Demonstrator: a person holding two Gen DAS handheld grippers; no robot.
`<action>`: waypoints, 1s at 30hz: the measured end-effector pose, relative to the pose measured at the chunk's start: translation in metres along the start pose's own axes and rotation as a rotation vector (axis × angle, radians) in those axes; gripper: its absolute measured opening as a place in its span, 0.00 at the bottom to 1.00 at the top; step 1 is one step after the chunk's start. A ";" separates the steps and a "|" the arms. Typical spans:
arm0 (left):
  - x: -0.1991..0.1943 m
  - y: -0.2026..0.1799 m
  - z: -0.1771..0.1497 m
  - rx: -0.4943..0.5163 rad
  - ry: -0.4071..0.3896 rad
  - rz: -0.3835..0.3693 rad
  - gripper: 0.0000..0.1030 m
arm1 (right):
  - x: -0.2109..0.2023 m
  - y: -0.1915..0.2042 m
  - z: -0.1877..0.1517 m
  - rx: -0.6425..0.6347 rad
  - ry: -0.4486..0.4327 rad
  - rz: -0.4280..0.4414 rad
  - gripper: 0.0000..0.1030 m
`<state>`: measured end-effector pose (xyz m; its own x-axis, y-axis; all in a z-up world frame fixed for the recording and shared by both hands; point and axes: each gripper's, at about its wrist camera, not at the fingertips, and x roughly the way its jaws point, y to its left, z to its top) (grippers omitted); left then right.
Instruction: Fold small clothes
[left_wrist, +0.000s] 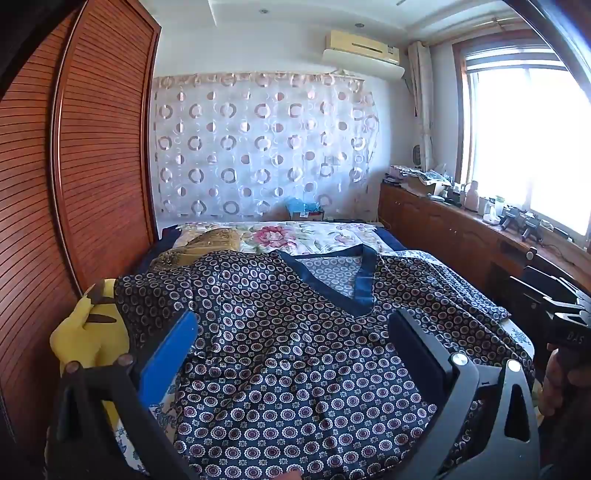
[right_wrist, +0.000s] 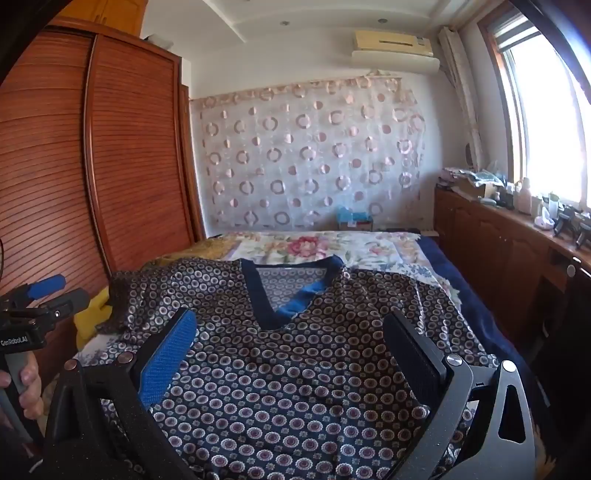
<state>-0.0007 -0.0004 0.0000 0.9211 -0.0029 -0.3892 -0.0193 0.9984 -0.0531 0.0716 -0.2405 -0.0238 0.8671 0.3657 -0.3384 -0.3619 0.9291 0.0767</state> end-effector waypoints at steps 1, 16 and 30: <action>0.000 0.000 0.000 -0.001 0.000 0.001 1.00 | 0.000 0.001 0.000 -0.006 -0.001 -0.003 1.00; -0.007 0.000 0.003 0.003 -0.001 0.011 1.00 | -0.004 0.000 0.000 -0.007 -0.004 0.000 1.00; -0.003 -0.001 0.000 0.010 0.001 0.017 1.00 | -0.001 0.006 0.001 -0.006 -0.004 0.000 1.00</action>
<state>-0.0037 -0.0009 0.0015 0.9203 0.0145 -0.3909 -0.0315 0.9988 -0.0371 0.0688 -0.2351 -0.0224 0.8682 0.3661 -0.3350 -0.3642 0.9286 0.0708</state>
